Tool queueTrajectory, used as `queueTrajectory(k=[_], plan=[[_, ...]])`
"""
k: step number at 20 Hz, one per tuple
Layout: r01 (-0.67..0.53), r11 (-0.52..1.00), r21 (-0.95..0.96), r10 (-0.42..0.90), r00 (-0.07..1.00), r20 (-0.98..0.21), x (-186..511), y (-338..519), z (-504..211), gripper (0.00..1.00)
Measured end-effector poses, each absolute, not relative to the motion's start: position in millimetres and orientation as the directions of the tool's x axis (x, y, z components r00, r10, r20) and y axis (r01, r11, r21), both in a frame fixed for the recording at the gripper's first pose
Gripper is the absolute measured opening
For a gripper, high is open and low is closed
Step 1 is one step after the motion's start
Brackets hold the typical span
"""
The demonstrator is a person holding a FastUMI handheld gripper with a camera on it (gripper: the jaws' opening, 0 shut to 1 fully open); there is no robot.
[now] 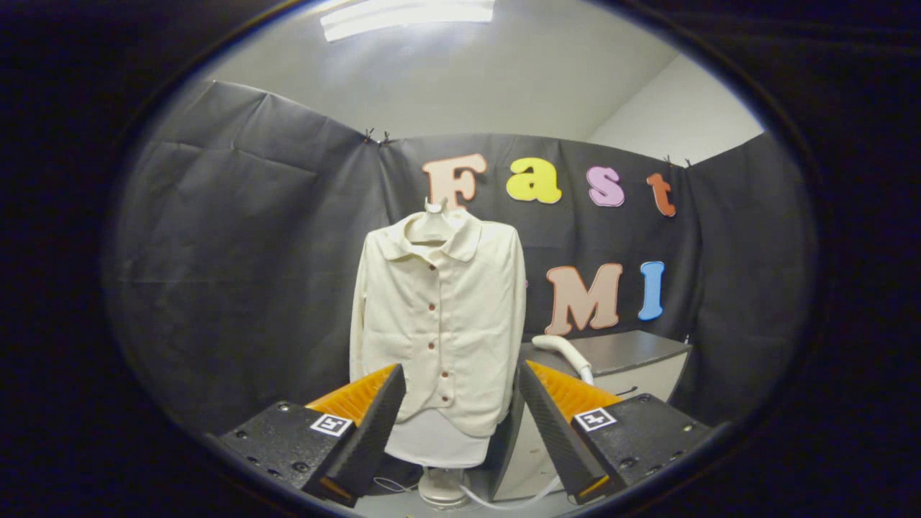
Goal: Iron the clothes twice with a garment steamer, once on the left side and once on the right side.
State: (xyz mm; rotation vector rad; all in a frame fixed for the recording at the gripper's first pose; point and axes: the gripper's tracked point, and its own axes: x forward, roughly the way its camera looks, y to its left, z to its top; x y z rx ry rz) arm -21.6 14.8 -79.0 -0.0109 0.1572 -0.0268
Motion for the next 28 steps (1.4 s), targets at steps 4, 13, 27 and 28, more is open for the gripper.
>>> queueTrajectory(k=[4,13,27,28], plan=[[0.028,1.000,-0.002,-0.028,0.990,-0.139,-26,20,-79,0.96],[0.040,0.998,0.041,-0.034,0.988,-0.147,-28,18,-79,0.96],[0.101,0.992,0.069,-0.089,0.985,-0.150,-14,-15,-82,0.97],[0.105,0.993,0.061,-0.095,0.984,-0.154,-11,-19,-84,0.97]])
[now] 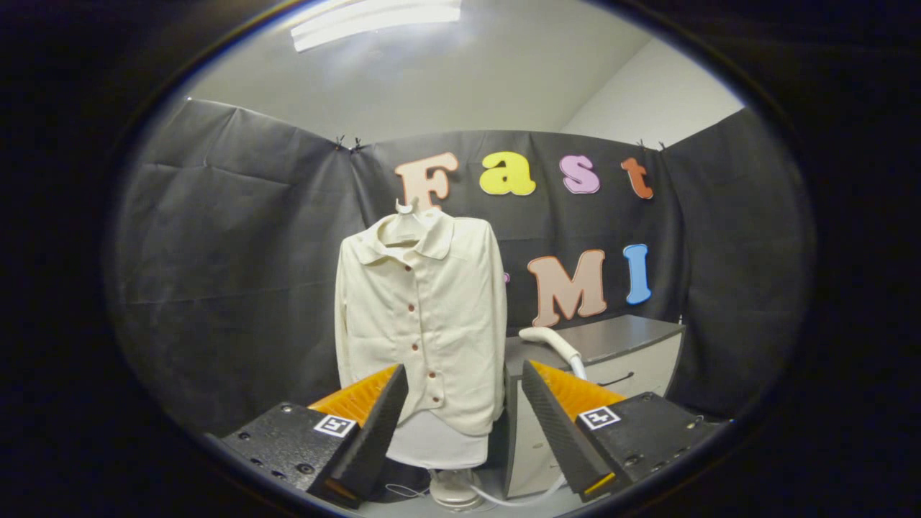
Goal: Iron the clothes twice with a garment steamer, once on the left side and once on the right side.
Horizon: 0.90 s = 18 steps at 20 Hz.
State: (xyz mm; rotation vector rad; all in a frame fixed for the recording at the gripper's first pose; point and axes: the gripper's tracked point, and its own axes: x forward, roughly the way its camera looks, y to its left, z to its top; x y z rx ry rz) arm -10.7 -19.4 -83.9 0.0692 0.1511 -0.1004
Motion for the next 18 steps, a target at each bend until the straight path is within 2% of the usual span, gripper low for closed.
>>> queueTrajectory(k=[18], plan=[[0.120,0.991,0.057,-0.109,0.980,-0.167,70,-163,-114,0.97]])
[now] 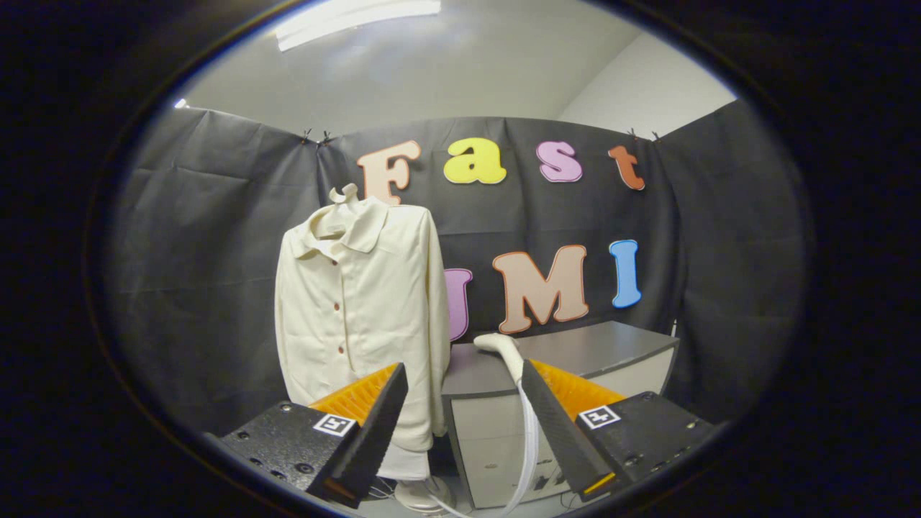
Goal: Iron the clothes twice with a garment steamer, once on the left side and once on the right side.
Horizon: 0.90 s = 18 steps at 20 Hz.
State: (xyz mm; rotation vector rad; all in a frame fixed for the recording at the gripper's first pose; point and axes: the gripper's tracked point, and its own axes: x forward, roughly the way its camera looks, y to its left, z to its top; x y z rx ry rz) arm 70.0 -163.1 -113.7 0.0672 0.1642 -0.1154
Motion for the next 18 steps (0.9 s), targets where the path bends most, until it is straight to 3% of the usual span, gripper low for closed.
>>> queueTrajectory(k=[13,18], plan=[[0.104,0.994,0.042,-0.092,0.970,-0.224,158,-226,-167,0.97],[0.082,0.997,0.010,-0.075,0.951,-0.301,211,-239,-199,0.96]])
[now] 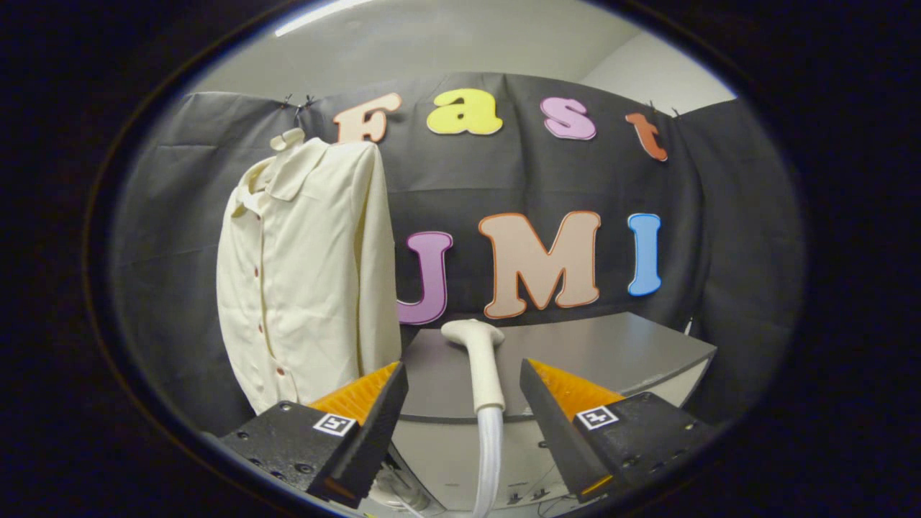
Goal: Iron the clothes twice with a garment steamer, once on the left side and once on the right side.
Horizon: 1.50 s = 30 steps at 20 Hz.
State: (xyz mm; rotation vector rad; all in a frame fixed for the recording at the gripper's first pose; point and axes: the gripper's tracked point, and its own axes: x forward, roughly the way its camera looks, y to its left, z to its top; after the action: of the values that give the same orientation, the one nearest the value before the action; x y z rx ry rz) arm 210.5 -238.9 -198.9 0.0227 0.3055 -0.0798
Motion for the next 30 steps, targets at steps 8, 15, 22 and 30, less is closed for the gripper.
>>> queueTrajectory(k=[8,15,22,30], plan=[[0.038,0.999,-0.018,-0.042,0.897,-0.441,284,-249,-246,0.94],[0.036,0.999,-0.011,-0.036,0.817,-0.575,324,-258,-278,0.89],[0.059,0.998,-0.020,-0.056,0.702,-0.710,354,-276,-306,0.76],[0.072,0.996,0.046,-0.005,0.583,-0.812,355,-268,-327,0.51]])
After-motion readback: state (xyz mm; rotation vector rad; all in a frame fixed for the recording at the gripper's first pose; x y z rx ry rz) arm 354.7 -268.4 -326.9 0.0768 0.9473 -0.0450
